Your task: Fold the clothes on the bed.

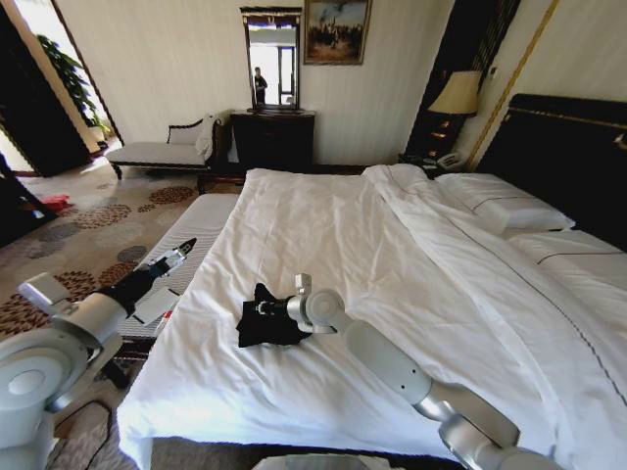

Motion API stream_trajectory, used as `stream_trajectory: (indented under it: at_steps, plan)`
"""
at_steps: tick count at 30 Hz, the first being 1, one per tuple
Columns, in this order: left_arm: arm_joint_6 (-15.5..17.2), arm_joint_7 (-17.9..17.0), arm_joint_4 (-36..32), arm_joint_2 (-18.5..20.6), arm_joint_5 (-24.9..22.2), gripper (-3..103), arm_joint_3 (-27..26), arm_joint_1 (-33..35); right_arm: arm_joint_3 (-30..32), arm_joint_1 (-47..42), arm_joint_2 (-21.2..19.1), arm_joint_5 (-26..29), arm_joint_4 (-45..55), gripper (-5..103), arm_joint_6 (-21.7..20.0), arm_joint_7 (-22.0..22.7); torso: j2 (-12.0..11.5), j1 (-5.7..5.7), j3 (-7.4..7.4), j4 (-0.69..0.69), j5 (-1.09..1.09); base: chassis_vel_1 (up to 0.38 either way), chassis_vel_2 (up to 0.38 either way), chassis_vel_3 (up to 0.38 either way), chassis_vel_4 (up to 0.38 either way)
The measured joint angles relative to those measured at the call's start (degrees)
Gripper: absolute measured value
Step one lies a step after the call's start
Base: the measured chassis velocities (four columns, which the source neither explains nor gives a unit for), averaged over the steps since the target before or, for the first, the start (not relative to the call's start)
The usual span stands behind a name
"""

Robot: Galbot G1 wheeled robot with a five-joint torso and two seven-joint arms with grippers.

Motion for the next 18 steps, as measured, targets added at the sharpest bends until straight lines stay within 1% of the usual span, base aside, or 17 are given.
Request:
stream_trajectory:
  at_steps: [1, 2, 3, 4, 7, 8, 10, 11, 12, 13, 17, 18]
  plan:
    - [0.04, 0.0, 0.0, 0.11, 0.01, 100, -0.12, 0.18, 0.04, -0.15, 0.0, -0.26, 0.0, 3, 0.4, -0.47, 0.0, 0.0, 0.0, 0.0, 0.01, 0.0, 0.0, 0.0, 0.0]
    - [0.04, 0.0, 0.0, 0.11, 0.01, 100, -0.12, 0.18, 0.04, -0.15, 0.0, -0.26, 0.0, 3, 0.4, -0.47, 0.0, 0.0, 0.0, 0.0, 0.01, 0.0, 0.0, 0.0, 0.0]
    - [0.08, 0.0, 0.02, 0.27, 0.01, 100, -0.23, 0.31, 0.13, -0.26, -0.09, -0.46, 0.19, 7, 0.74, -1.17, 0.0, 0.0, 0.0, -0.01, 0.01, 0.0, 0.0, 0.0, 0.0]
    - [0.11, 0.0, 0.09, 0.34, 0.02, 100, -0.27, 0.34, 0.2, -0.3, -0.18, -0.57, 0.55, 7, 1.02, -1.93, 0.0, 0.0, 0.0, -0.01, 0.01, 0.0, 0.0, 0.0, 0.0]
    - [0.28, -0.07, 0.39, 0.15, 0.11, 100, -0.01, 0.18, 0.28, -0.29, -0.55, -0.95, 2.38, 22, 2.31, -4.78, 0.0, 0.0, 0.0, -0.01, 0.01, 0.0, 0.0, 0.0, 0.0]
    - [0.28, -0.07, 0.39, 0.15, 0.11, 100, -0.01, 0.18, 0.28, -0.29, -0.55, -0.95, 2.38, 22, 2.31, -4.78, 0.0, 0.0, 0.0, -0.01, 0.01, 0.0, 0.0, 0.0, 0.0]
    - [0.53, -0.37, 0.54, -0.22, 0.18, 100, 0.28, 0.19, 0.18, -0.21, -0.81, -1.38, 3.11, 33, 2.61, -5.51, 0.0, 0.0, 0.0, 0.0, 0.01, 0.0, 0.0, 0.0, 0.0]
    - [0.66, -0.54, 0.65, -0.34, 0.19, 100, 0.37, 0.26, 0.14, -0.2, -0.99, -1.5, 3.3, 33, 2.61, -5.67, 0.0, 0.0, 0.0, 0.0, 0.01, 0.0, 0.0, 0.0, 0.0]
    - [0.76, -0.67, 0.77, -0.45, 0.2, 100, 0.38, 0.35, 0.09, -0.2, -1.23, -1.59, 3.41, 39, 2.61, -5.91, 0.0, 0.0, 0.0, 0.0, 0.01, 0.0, 0.0, 0.0, 0.0]
    - [0.76, -0.67, 0.77, -0.45, 0.2, 100, 0.38, 0.35, 0.09, -0.2, -1.23, -1.59, 3.41, 39, 2.61, -5.91, 0.0, 0.0, 0.0, 0.0, 0.01, 0.0, 0.0, 0.0, 0.0]
    - [0.8, -0.76, 1.33, -0.5, 0.2, 100, 0.09, 0.47, -0.33, -0.32, -1.59, -2.02, 3.75, 61, 3.03, -7.21, 0.0, 0.0, -0.01, -0.01, 0.01, 0.0, 0.0, 0.0, 0.0]
    - [0.8, -0.76, 1.46, -0.5, 0.2, 100, 0.03, 0.48, -0.41, -0.35, -1.54, -2.08, 3.84, 61, 3.16, -7.37, 0.0, 0.0, 0.0, -0.01, 0.01, 0.0, 0.0, 0.0, 0.0]
